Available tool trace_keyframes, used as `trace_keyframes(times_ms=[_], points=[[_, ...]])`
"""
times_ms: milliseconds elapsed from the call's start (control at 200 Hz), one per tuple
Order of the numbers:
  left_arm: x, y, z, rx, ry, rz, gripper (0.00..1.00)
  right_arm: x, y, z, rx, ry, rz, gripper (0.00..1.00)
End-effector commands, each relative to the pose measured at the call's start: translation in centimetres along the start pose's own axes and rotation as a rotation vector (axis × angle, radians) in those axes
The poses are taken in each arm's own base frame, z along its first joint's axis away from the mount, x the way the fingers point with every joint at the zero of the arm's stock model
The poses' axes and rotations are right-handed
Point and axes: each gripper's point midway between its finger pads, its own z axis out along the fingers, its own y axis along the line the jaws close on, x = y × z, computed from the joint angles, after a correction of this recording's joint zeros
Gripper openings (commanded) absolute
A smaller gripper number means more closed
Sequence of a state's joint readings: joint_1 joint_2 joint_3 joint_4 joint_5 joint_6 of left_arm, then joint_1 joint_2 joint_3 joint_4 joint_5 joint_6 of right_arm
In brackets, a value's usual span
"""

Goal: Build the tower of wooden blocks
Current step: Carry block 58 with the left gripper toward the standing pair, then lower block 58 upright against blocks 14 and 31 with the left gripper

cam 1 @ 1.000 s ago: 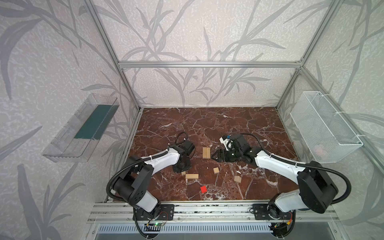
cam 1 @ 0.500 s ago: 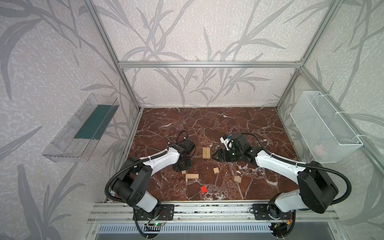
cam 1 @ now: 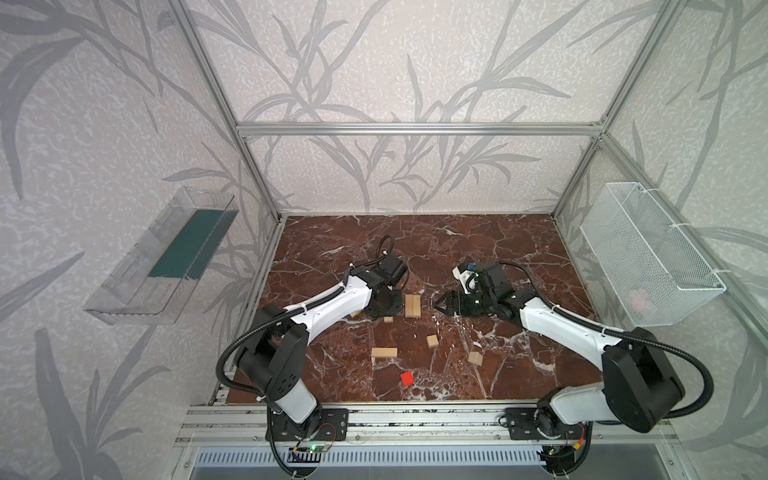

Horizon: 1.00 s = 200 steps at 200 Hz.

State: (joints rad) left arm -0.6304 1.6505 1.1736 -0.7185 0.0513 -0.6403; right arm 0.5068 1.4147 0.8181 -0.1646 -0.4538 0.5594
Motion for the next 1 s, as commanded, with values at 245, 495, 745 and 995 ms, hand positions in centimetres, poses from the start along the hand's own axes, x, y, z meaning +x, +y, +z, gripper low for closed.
trace_keyframes(times_ms=[245,495,745,995], points=[[-1.4,-3.2,1.8,0.0,0.059,0.102,0.14,-0.6,0.1,-1.4,0.002,-0.032,-0.008,0.78],[-2.3,-4.1,3.0,-0.028,0.061,0.109,0.15,-0.6,-0.1,-1.4,0.005,-0.036,0.0,0.78],[-2.9,-4.8,3.7,-0.063,0.075,0.136,0.15,-0.7,-0.3,-1.6,0.001,-0.045,0.014,0.78],[-2.5,-4.8,4.3,-0.087,0.097,0.138,0.15,-0.7,-0.6,-1.9,0.004,-0.054,0.018,0.78]])
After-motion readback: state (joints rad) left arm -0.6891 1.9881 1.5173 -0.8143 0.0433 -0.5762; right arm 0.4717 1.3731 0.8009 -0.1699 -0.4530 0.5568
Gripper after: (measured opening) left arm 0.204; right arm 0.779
